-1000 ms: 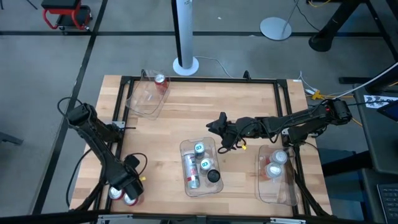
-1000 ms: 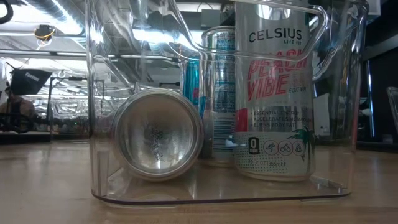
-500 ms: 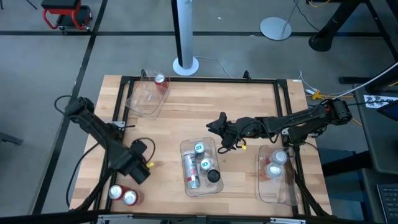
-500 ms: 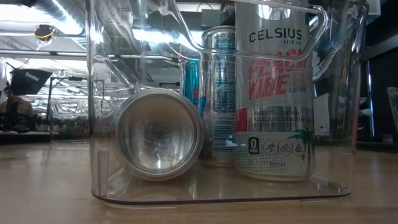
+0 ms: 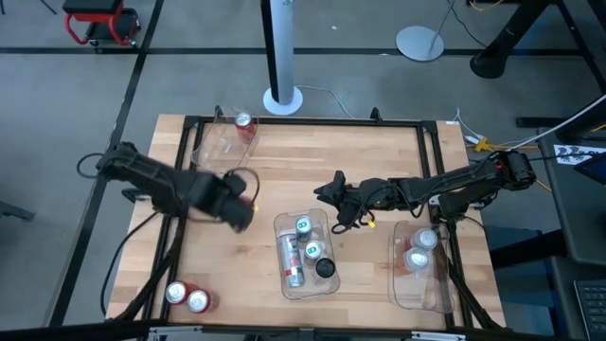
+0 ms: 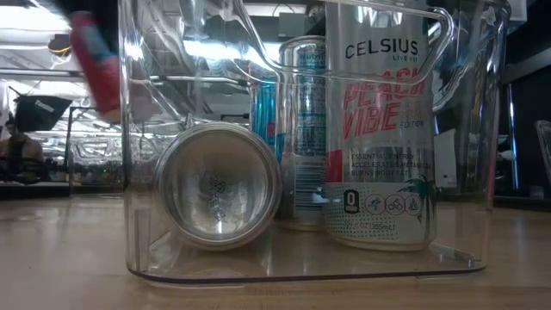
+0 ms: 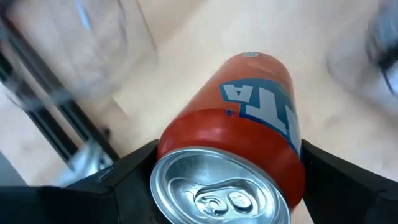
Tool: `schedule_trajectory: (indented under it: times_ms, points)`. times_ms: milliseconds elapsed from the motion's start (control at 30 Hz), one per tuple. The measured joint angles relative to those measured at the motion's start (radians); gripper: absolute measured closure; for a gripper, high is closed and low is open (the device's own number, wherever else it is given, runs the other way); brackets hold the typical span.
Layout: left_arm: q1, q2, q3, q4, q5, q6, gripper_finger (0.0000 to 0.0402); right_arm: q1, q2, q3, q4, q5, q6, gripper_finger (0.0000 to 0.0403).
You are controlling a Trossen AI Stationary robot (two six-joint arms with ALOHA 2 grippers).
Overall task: Sort soda cans
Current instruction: Put the top orange soda can into the top transparent bin
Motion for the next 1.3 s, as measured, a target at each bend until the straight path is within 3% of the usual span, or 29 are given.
schedule_trajectory:
  times_ms: [400, 667, 833, 1300]
  points:
    - [0.516, 0.0, 0.025, -0.001, -0.113, 0.461, 0.009, 0.0, 0.0, 0.0, -0.001, 0.0, -0.002, 0.0249]
    - [0.771, 0.0, 0.0, 0.094, -0.179, 0.656, 0.0091, 0.0, 0.0, 0.0, -0.002, 0.0, -0.003, 0.0249]
    - [0.874, 0.013, -0.063, 0.181, -0.102, 0.748, 0.0091, 0.0, 0.0, 0.0, -0.002, 0.0, -0.003, 0.0249]
    - [1.005, 0.035, -0.196, 0.351, -0.058, 0.857, 0.0091, 0.0, 0.0, 0.0, -0.005, 0.0, -0.004, 0.0249]
